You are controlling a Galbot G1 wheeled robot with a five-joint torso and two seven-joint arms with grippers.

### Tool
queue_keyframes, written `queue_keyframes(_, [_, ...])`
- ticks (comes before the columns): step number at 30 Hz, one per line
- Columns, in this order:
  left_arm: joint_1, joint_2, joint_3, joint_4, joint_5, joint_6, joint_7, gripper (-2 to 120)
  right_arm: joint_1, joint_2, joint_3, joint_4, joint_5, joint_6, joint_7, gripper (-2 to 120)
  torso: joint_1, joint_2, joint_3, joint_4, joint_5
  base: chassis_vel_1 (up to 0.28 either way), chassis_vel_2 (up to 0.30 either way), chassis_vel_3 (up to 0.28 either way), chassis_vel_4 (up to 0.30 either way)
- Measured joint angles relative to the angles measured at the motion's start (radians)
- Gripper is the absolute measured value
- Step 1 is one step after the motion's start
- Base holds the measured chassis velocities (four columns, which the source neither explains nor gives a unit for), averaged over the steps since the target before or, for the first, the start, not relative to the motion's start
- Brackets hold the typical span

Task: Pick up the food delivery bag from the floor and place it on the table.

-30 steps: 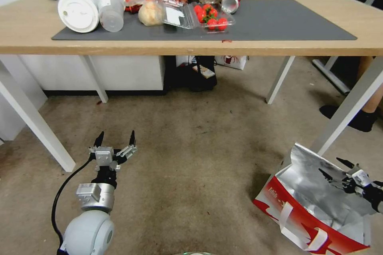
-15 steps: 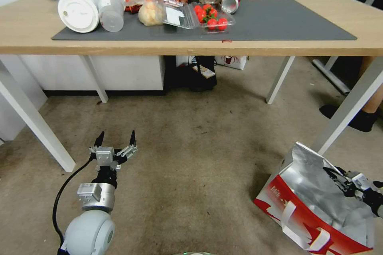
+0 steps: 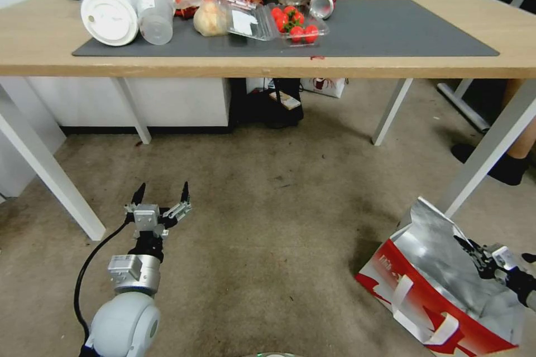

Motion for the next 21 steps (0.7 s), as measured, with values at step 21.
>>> queue_keyframes(21, [-0.017, 0.009, -0.041, 0.022, 0.013, -0.064, 0.043, 100, -0.224, -0.144, -0.088, 0.667, 0.420, -0.262, 0.365, 0, 0.000, 0.000, 0.000, 0.0003, 0.0000, 0.000, 0.000, 0.000, 0.000])
